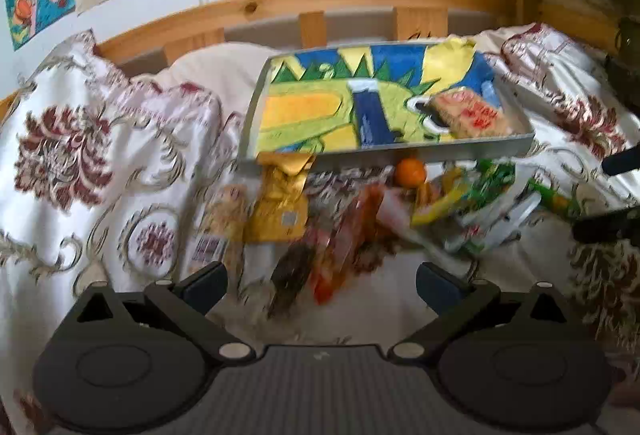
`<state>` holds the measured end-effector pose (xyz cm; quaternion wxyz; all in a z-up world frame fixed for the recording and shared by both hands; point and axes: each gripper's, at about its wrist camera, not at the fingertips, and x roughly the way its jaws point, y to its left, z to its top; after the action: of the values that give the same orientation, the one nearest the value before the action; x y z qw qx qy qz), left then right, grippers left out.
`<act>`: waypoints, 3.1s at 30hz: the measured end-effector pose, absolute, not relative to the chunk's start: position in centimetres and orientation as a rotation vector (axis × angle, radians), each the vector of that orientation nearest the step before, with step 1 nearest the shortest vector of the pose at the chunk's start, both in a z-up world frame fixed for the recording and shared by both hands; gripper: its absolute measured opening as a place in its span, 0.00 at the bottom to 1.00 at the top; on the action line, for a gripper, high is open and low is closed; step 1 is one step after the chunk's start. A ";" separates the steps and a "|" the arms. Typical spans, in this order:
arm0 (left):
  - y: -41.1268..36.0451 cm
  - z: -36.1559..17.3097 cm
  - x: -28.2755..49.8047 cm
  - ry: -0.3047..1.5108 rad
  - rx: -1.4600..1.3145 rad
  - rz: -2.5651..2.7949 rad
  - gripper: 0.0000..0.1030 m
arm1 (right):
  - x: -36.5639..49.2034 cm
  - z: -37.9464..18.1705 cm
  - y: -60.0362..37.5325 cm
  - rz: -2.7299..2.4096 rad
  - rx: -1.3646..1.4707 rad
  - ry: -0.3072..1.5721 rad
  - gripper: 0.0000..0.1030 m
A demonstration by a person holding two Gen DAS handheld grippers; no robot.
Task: Organize snacks
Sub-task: 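Withdraw both tools from the tray back over the snack pile, then grasp yellow snack box with left tool while right grasps green sausage stick, then carry the yellow box with left tool while right carries sausage stick toward tray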
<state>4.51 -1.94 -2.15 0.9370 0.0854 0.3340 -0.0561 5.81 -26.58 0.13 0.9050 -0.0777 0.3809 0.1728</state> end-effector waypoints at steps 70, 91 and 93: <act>-6.4 -5.6 22.2 1.240 -0.172 -0.577 0.55 | 13.3 -3.9 -25.8 0.316 -0.268 0.872 0.23; -6.2 -2.9 18.1 1.157 -0.096 -0.585 0.51 | 9.8 -3.0 -24.9 0.335 -0.590 0.760 0.18; -6.2 -2.6 17.8 1.151 -0.103 -0.585 0.51 | 9.7 -2.8 -25.1 0.326 -0.596 0.752 0.18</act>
<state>17.78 -6.19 -2.56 0.7975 -0.0478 0.5360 -0.2726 9.68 -25.09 -2.78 0.8744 -0.2854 0.3600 0.1561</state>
